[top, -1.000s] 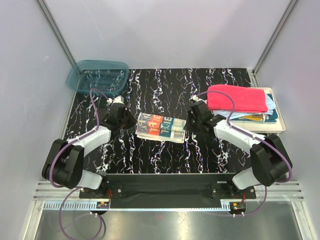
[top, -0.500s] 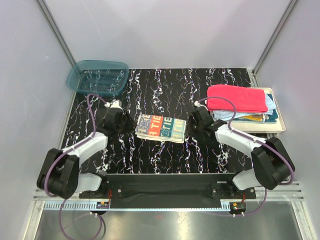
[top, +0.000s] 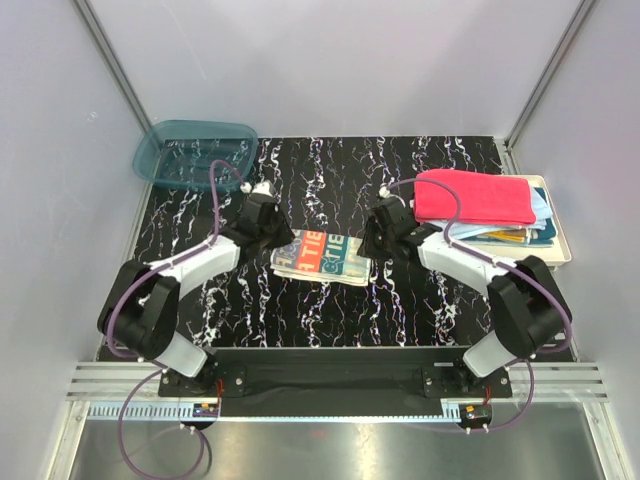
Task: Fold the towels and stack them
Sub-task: Fold the towel
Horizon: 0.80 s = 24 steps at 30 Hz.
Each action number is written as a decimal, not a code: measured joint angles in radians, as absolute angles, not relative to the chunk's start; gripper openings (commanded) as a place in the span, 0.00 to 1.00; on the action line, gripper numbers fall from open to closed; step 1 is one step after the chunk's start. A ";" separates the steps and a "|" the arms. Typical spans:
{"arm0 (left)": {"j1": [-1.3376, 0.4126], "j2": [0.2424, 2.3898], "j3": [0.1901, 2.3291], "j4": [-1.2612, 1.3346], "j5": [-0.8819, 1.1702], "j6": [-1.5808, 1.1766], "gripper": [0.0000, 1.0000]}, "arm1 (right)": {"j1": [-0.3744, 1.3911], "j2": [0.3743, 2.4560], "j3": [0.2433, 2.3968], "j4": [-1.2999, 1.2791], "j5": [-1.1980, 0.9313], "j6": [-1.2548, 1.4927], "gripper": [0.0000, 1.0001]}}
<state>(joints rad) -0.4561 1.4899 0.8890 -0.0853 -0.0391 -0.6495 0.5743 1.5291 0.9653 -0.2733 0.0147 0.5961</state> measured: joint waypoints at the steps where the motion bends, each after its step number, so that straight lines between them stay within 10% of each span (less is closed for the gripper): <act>1: -0.463 1.509 0.882 -0.091 -0.042 -0.651 0.27 | 0.577 1.547 0.957 -0.266 0.014 0.601 0.32; 24: -0.492 1.439 0.685 -0.133 -0.064 -0.672 0.27 | 0.630 1.458 0.764 -0.247 0.009 0.662 0.46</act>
